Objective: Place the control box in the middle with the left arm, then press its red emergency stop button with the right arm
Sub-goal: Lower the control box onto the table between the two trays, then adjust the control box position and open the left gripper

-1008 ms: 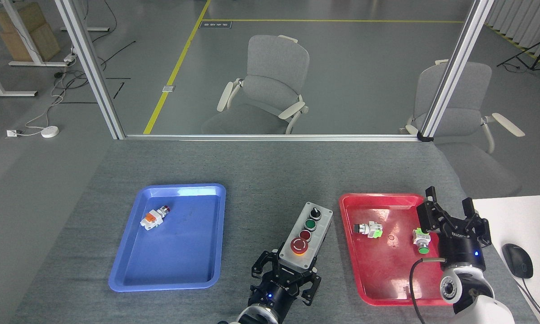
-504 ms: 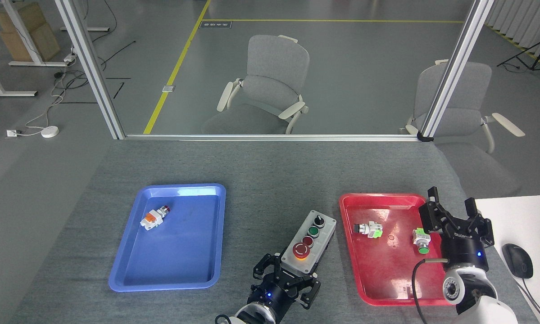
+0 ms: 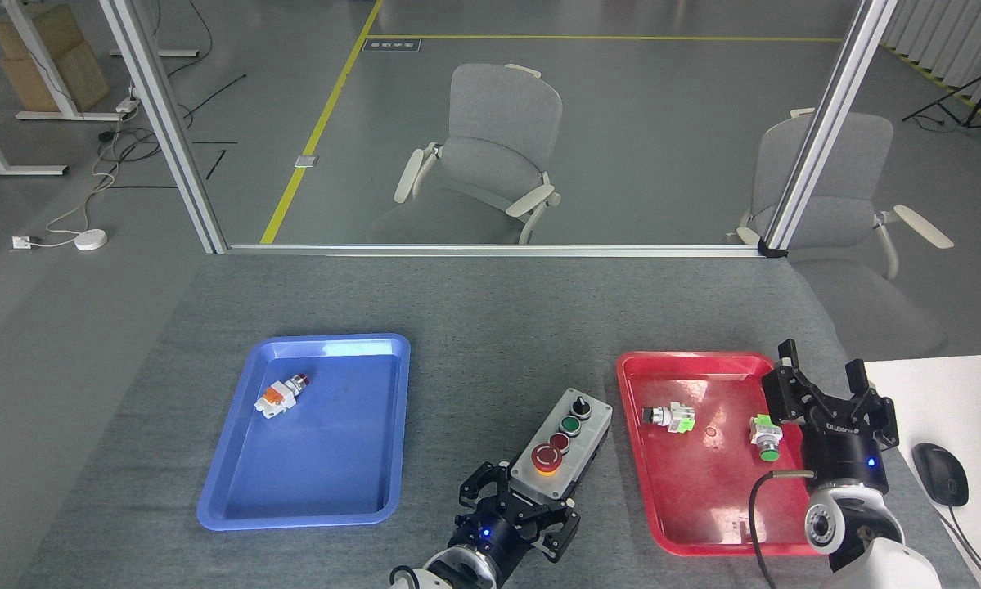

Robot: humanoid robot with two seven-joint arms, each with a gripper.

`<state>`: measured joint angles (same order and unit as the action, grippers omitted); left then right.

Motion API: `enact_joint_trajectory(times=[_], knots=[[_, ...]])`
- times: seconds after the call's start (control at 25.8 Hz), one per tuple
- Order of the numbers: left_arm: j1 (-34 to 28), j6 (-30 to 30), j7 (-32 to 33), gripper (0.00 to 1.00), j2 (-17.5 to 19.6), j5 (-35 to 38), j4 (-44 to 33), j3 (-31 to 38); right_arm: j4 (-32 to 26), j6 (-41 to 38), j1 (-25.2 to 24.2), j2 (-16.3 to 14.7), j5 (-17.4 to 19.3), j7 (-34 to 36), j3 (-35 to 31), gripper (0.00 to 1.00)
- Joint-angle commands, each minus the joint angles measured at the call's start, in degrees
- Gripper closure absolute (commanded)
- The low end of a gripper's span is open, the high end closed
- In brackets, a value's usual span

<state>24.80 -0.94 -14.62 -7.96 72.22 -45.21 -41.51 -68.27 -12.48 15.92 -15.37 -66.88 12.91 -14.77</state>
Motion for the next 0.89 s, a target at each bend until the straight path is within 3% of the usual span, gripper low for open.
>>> enact_joint_trajectory(times=[0.0,0.12,0.31,0.85], knots=[[1.1,0.7,-0.1,0.80,0.0,-0.1,0.8,0.5,0.1,0.0,0.2,0.0,0.0,0.0,0.0,0.00],[2.4,1.3,-0.7,0.81,0.0,-3.8,2.1,1.3,0.1,0.0,0.3,0.0,0.0,0.0,0.0,0.00],[4.6,0.4,-1.6,0.83,0.0,-16.4,7.5,1.9,0.1,0.0,0.3,0.0,0.1,0.0,0.0,0.00],[5.4,-9.9,-4.5,0.84,0.0,-16.9,8.4,1.5,0.6,0.0,0.3,0.0,0.1,0.0,0.0,0.00]])
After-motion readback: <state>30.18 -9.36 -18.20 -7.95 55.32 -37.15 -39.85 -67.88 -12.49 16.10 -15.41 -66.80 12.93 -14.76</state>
